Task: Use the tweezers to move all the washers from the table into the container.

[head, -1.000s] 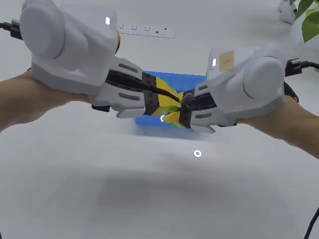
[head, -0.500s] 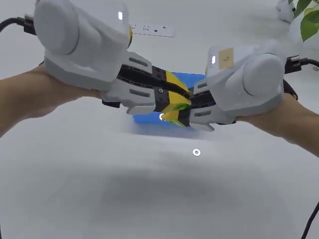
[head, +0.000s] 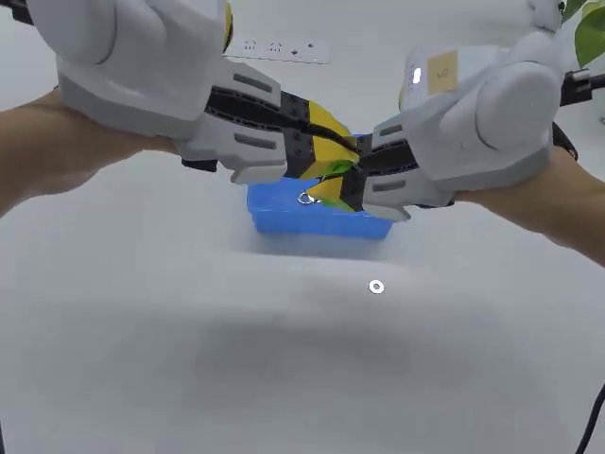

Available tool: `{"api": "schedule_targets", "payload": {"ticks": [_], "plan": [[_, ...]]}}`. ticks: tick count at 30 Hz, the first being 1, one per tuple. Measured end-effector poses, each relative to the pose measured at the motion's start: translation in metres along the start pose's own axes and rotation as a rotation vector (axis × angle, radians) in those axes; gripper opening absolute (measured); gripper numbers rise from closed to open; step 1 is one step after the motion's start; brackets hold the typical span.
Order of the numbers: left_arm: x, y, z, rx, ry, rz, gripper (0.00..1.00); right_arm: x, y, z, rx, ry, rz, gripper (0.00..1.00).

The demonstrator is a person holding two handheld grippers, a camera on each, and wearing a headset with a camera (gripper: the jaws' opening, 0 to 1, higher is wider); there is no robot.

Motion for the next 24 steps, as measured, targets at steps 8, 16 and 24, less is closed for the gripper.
{"api": "schedule_targets", "payload": {"ticks": [8, 16, 24], "plan": [[-0.017, -0.001, 0.004, 0.019, 0.012, -0.023, 0.07, 0.021, -0.005, 0.003, 0.010, 0.005, 0.021, 0.09], [-0.031, -0.003, 0.016, 0.018, 0.036, -0.037, 0.07, 0.036, -0.018, 0.011, 0.013, 0.002, 0.031, 0.09], [-0.043, -0.016, 0.032, 0.010, 0.083, -0.033, 0.07, 0.043, -0.037, 0.022, 0.011, -0.017, 0.006, 0.09]]}}
Point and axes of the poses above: the centre of the closed fingertips' face, and the gripper's own axes: y roughly backward along the fingers, x roughly to its right, z roughly out of its underside, the point moved 2 cm from there along y, roughly backward along the fingers, and after that the axes turned 12 degrees about -x, right-handed, at the moved point
